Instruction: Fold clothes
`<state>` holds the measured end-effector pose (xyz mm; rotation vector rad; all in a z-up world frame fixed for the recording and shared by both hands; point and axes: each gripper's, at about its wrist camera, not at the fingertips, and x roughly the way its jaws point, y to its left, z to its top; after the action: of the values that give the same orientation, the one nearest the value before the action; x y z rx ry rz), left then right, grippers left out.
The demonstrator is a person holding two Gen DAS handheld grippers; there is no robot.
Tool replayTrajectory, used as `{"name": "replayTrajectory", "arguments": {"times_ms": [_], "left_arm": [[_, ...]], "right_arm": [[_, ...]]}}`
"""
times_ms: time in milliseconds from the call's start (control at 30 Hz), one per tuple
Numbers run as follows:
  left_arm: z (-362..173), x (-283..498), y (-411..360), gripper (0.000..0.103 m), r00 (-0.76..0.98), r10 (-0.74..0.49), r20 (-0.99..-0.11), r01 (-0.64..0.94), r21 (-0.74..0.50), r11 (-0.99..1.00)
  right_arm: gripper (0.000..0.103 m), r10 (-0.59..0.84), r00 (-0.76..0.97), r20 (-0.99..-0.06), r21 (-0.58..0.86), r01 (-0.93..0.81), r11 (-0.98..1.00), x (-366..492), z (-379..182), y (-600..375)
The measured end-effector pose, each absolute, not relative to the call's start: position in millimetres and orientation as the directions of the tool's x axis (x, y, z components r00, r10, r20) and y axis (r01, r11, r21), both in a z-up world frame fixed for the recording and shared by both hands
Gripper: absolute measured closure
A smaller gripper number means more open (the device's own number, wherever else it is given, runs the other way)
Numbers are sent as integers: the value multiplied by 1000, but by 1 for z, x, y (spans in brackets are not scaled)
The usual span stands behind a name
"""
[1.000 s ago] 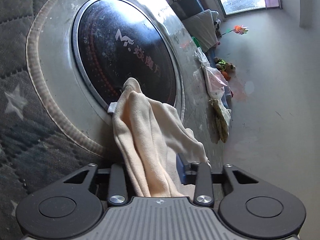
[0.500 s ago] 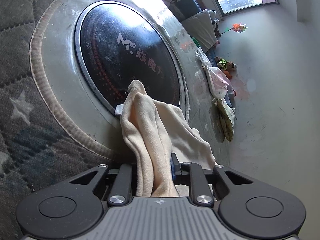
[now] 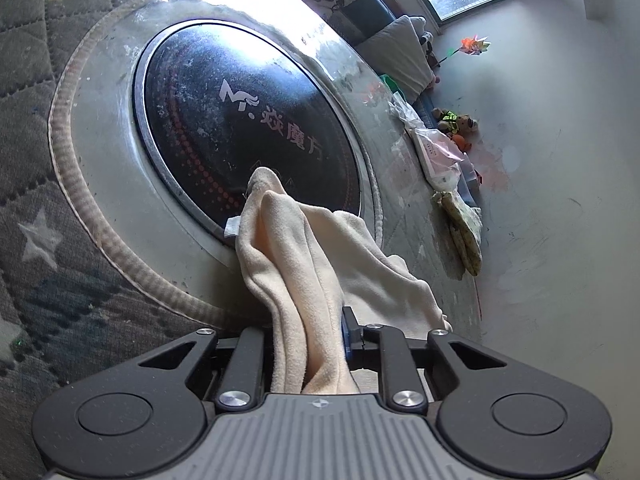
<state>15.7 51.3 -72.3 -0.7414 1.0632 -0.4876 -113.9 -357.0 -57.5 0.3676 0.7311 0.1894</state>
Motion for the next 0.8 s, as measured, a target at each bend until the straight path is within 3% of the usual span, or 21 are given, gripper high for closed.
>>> {"name": "replayTrajectory", "arguments": {"times_ms": [100, 200, 233, 800], "left_arm": [[-71, 16, 48, 83, 423, -671, -609, 18, -734, 678], [-70, 15, 48, 83, 423, -667, -613, 18, -731, 683], [-70, 15, 48, 83, 423, -666, -614, 18, -730, 684], [-68, 17, 45, 83, 422, -654, -628, 24, -713, 700]], "right_arm": [[56, 322, 732, -601, 428, -47, 903, -113, -59, -356], [78, 352, 722, -595, 462, -51, 886, -109, -62, -354], [81, 362, 722, -590, 479, -47, 876, -109, -63, -355], [81, 527, 665, -529, 738, 54, 673, -102, -85, -389]]}}
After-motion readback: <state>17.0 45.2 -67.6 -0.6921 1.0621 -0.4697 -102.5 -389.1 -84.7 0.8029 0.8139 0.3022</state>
